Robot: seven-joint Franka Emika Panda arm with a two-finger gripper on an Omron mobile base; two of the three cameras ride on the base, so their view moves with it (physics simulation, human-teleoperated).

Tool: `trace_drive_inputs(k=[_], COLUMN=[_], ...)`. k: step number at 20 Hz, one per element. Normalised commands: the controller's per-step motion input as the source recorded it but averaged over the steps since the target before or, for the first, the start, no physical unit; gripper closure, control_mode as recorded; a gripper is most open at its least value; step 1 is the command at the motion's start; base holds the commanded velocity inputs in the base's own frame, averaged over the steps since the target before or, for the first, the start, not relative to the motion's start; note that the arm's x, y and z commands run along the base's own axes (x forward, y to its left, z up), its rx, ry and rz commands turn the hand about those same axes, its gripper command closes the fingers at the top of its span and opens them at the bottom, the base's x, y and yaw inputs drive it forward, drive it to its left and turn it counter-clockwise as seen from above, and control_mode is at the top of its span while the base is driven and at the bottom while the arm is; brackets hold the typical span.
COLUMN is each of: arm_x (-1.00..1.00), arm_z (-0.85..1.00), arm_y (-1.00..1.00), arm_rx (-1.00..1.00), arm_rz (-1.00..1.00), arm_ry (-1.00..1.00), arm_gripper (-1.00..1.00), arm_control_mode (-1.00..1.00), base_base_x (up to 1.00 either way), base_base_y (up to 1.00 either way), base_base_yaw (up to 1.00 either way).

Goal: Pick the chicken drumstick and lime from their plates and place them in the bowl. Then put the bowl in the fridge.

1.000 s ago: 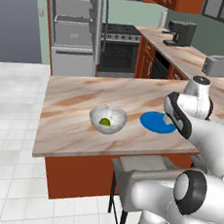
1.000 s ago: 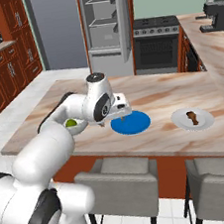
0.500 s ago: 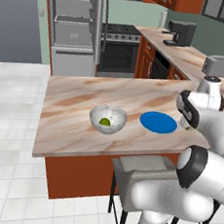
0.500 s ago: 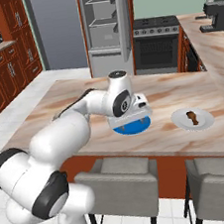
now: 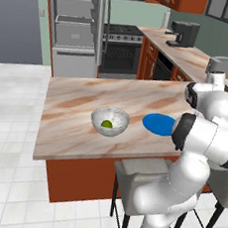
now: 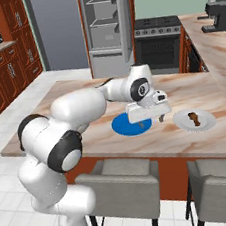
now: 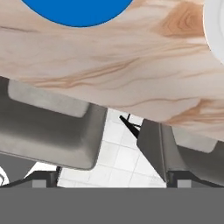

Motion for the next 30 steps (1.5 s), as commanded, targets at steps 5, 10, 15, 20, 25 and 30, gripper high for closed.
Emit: trace_drive_inputs(k=[5, 10, 15, 20, 25, 30], arm_x=[0.23, 0.26, 0.25, 0.31, 0.33, 0.29], arm_z=[0.0, -0.12, -0.23, -0.2, -0.17, -0.19], arm_y=[-0.67, -0.57, -0.5, -0.36, -0.18, -0.09], arm_rx=[0.0, 0.0, 0.0, 0.0, 0.0, 0.0], arm_rz=[-0.05, -0.03, 0.0, 0.07, 0.01, 0.0], arm_ry=[0.08, 0.03, 0.0, -0.06, -0.06, -0.03], arm_gripper=[-1.0, -1.0, -1.0, -1.0, -1.0, -1.0], arm_control_mode=[-1.0, -1.0, -1.0, -1.0, -1.0, -1.0], base_base_x=[0.0, 0.0, 0.0, 0.0, 0.0, 0.0], base_base_y=[0.0, 0.0, 0.0, 0.0, 0.0, 0.0], base_base_yaw=[0.0, 0.0, 0.0, 0.0, 0.0, 0.0])
